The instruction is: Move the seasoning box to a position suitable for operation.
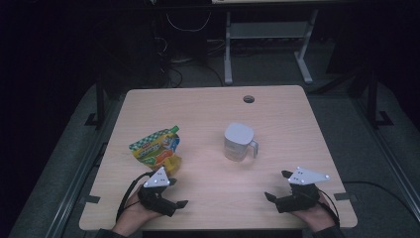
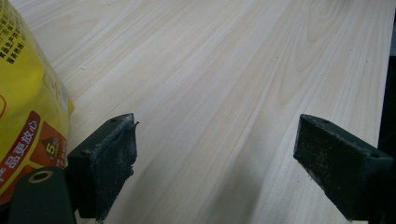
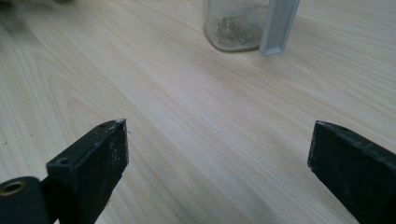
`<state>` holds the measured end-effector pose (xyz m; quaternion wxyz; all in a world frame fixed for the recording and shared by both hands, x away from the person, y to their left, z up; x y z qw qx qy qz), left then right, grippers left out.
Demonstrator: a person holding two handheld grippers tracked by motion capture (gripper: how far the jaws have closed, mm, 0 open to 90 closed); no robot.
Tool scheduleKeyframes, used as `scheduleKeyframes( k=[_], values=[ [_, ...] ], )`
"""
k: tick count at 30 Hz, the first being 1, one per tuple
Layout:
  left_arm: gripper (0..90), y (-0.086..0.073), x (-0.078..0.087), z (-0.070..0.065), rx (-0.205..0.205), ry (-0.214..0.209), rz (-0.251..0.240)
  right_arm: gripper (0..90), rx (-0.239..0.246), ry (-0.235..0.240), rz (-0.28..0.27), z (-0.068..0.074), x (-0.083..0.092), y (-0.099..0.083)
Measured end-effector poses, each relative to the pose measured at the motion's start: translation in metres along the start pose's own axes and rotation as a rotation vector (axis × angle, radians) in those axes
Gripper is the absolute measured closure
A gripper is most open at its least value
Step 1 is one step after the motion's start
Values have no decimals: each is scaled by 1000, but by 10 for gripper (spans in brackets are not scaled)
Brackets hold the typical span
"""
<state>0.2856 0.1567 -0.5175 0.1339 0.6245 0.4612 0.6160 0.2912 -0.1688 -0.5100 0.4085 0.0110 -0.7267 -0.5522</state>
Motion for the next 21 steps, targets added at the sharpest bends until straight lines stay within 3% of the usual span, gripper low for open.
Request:
scheduleKeyframes(
  k=[21],
  values=[
    [130, 0, 2, 4, 14, 12, -17, 54, 18, 18, -37, 2, -8, 18]
  ],
)
Point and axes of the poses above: each handheld gripper's, and its own axes: x roughly backward along the jaws, y roughly out of its top, z roughly to its left, the point moved 9 cm from there along -x, roughly forward along the jaws, and after that the axes turned 9 degrees about -y, right-handed, at the moved point
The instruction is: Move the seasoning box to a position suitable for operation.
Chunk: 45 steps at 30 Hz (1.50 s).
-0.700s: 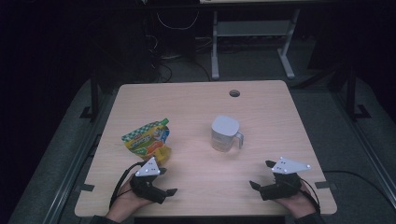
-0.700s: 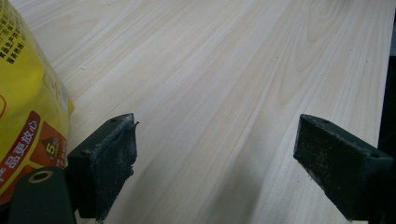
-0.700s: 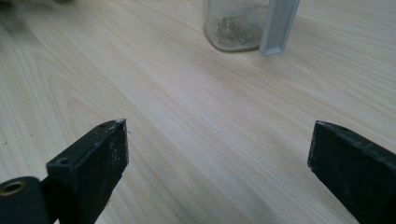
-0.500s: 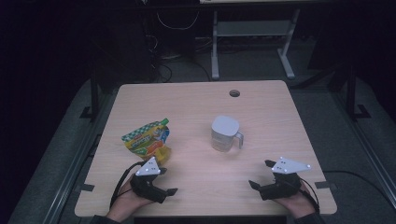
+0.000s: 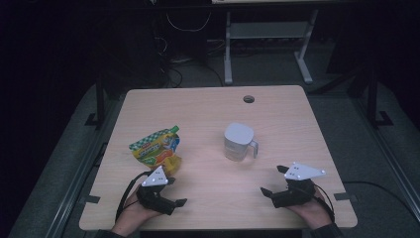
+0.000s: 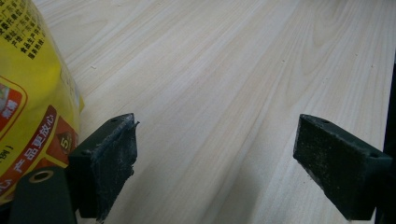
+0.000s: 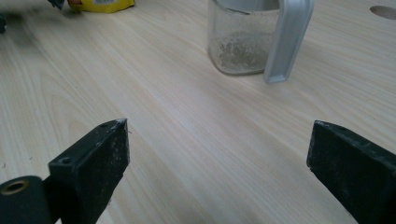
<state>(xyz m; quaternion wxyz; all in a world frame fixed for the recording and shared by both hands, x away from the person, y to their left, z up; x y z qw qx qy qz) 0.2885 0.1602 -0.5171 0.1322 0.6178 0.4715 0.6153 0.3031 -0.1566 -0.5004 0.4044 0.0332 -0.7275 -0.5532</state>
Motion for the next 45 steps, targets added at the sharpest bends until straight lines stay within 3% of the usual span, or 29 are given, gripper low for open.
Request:
scheduleKeyframes(
  k=[6, 26, 40, 45],
  values=[
    [131, 0, -1, -3, -17, -1, 9, 56, 7, 0, -1, -1, -5, 4],
    [131, 0, -3, -5, -15, -16, 7, 90, -6, -17, -46, -22, -20, 28],
    [131, 0, -4, -6, -9, -25, 1, 149, -20, 6, -67, -32, -28, 45],
    [131, -1, -3, -6, -8, -26, 6, 217, -15, 12, -74, -37, -33, 51]
  ],
)
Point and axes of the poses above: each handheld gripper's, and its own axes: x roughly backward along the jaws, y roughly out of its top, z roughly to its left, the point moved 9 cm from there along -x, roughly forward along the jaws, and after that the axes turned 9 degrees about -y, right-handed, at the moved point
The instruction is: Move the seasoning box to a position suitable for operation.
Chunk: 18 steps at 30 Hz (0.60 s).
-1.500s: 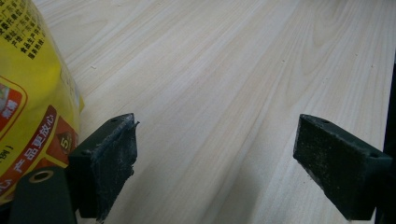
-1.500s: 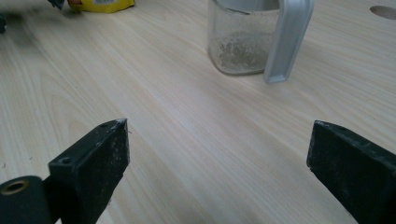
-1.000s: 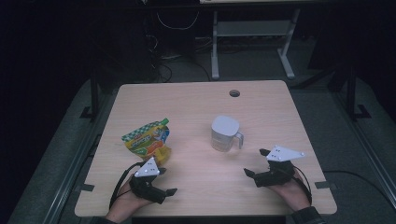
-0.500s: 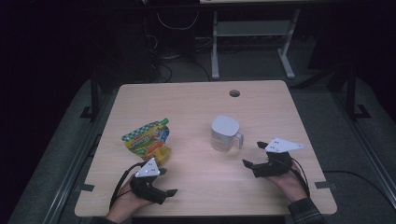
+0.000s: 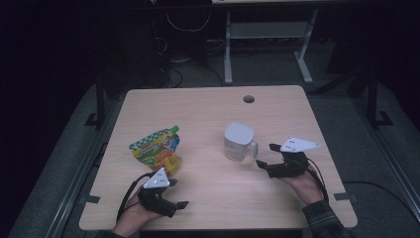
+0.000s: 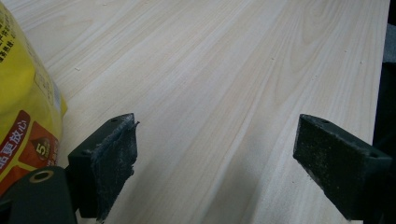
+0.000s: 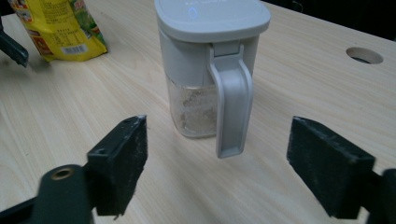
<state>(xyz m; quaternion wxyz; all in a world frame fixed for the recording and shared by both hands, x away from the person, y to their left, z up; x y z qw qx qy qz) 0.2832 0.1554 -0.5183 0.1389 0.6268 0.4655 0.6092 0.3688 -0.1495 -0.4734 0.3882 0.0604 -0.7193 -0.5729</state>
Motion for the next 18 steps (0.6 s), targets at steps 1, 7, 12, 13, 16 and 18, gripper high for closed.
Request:
scheduleKeyframes(
  k=[1, 7, 12, 13, 16, 18],
  values=[
    [131, 0, 0, 0, 1, 0, 1, 235, 1, 1, -1, 0, -1, 1],
    [131, 0, 0, 1, -5, 0, 0, 339, -2, 22, -11, -3, -7, 5],
    [131, 0, -1, 1, -8, -1, 5, 389, 11, 31, -4, -4, -11, 10],
    [131, 0, -1, 1, -7, -2, 6, 393, 18, 31, -4, -4, -12, 12],
    [131, -1, -1, 0, -7, -5, 8, 413, 10, 37, -5, -6, -17, 15],
    [131, -1, -1, 0, -6, -6, 9, 421, 19, 40, 5, -6, -21, 15]
  ],
)
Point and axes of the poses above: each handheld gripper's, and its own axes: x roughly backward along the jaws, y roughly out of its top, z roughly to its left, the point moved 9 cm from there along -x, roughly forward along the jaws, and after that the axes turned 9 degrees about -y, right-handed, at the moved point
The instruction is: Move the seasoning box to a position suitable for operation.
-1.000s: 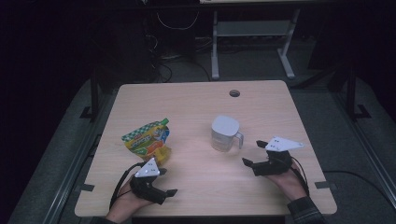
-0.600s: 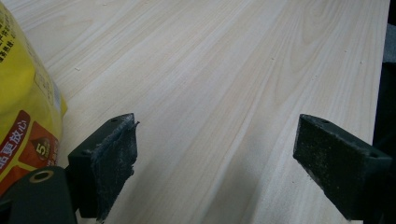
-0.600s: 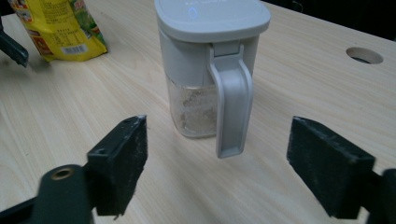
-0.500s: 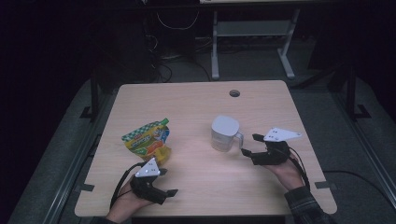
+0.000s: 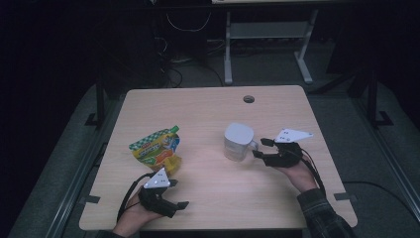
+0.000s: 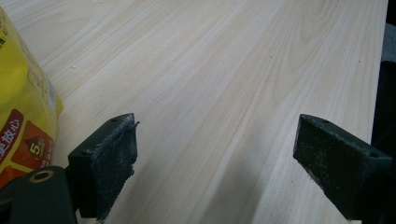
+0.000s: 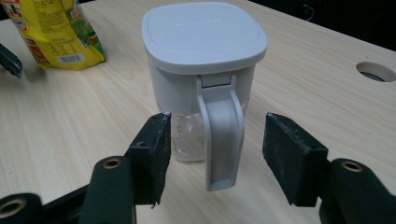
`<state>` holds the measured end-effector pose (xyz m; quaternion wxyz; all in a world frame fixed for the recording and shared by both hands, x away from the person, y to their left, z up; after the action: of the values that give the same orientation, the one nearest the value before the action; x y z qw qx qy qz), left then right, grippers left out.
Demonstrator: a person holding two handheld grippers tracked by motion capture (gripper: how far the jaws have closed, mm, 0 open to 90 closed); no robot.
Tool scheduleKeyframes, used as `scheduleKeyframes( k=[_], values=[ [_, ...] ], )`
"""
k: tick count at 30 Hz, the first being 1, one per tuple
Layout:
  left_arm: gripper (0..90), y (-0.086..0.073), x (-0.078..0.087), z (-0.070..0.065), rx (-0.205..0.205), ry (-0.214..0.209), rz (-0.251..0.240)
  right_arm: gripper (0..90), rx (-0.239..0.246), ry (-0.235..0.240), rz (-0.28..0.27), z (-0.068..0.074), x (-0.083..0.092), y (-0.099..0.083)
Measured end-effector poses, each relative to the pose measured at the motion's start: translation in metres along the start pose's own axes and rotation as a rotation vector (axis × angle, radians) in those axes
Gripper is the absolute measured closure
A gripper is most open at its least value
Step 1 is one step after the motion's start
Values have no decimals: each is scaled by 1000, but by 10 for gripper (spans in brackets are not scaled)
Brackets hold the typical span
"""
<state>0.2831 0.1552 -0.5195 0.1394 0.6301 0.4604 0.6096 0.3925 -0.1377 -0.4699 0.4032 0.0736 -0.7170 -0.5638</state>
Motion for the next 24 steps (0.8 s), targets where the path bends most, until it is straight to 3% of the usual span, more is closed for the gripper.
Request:
scheduleKeyframes(
  k=[24],
  values=[
    [131, -1, -2, -1, -2, -7, 5, 568, 11, 64, 1, -1, -21, 3]
  ],
)
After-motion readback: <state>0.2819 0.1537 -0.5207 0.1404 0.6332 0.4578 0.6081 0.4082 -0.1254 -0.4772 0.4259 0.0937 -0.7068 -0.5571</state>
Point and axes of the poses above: each handheld gripper's, and its own axes: x roughly backward along the jaws, y roughly out of its top, z roughly to its left, the point moved 9 cm from there along -x, roughly forward along the jaws, and after that the axes turned 9 degrees about -y, right-handed, at the moved point
